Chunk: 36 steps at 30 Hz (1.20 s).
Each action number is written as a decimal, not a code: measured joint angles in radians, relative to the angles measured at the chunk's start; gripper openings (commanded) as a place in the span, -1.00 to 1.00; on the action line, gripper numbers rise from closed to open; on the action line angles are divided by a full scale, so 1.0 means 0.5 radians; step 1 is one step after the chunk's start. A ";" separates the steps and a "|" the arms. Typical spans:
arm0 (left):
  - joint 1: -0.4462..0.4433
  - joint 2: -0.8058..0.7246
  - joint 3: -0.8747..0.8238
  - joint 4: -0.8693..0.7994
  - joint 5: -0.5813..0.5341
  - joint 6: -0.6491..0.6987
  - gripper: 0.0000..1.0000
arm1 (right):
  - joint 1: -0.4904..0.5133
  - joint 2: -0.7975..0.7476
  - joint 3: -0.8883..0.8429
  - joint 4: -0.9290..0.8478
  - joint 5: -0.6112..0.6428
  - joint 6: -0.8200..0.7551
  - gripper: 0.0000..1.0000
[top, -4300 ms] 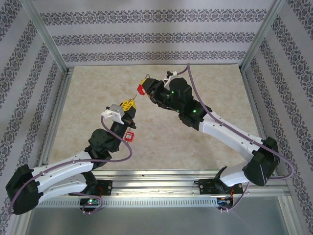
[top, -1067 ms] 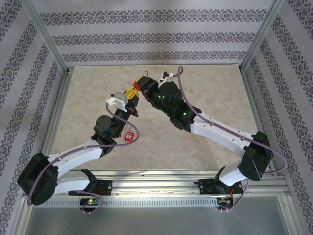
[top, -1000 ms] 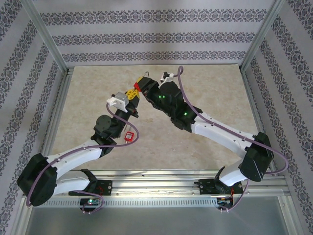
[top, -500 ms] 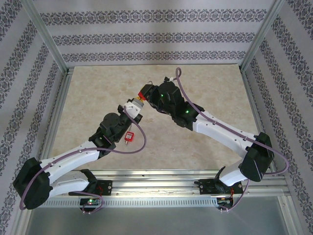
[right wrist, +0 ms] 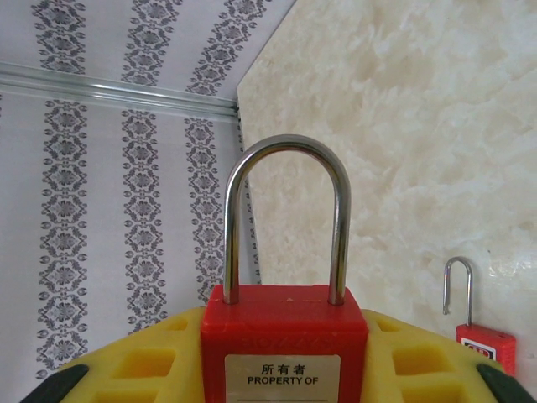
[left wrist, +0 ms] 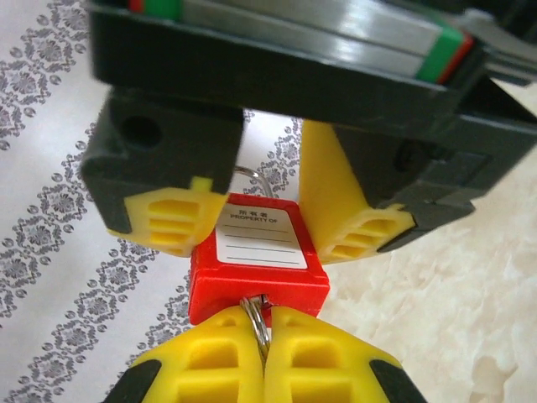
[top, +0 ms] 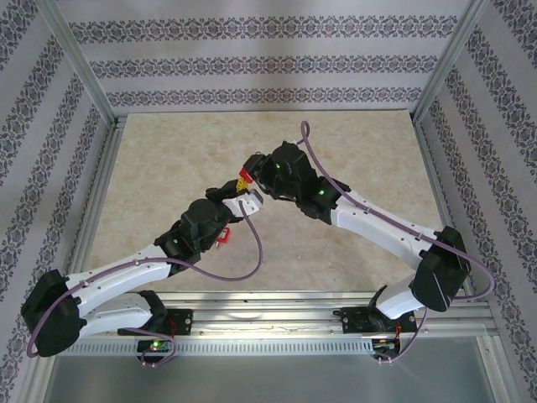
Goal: Unlock with the key
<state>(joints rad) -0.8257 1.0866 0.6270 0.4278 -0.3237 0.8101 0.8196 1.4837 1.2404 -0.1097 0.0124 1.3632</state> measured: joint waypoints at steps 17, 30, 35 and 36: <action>-0.084 -0.180 -0.202 -0.005 0.268 0.194 1.00 | 0.005 0.000 -0.056 0.027 -0.210 -0.010 -0.99; -0.140 -0.822 -0.339 -0.044 0.269 -0.814 0.99 | 0.032 0.001 -0.056 0.060 -0.409 -0.049 -0.99; -0.138 -0.834 -0.194 -0.285 0.246 -1.434 0.99 | 0.032 0.010 -0.056 0.059 -0.412 -0.063 -0.99; -0.137 -0.822 -0.172 -0.319 0.259 -1.562 0.99 | 0.032 0.011 -0.056 0.055 -0.412 -0.065 -0.99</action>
<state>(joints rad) -0.8944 0.6758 0.5411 0.2684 -0.1940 0.0292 0.8356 1.4891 1.2121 -0.0822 -0.1936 1.3308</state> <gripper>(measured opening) 0.997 0.331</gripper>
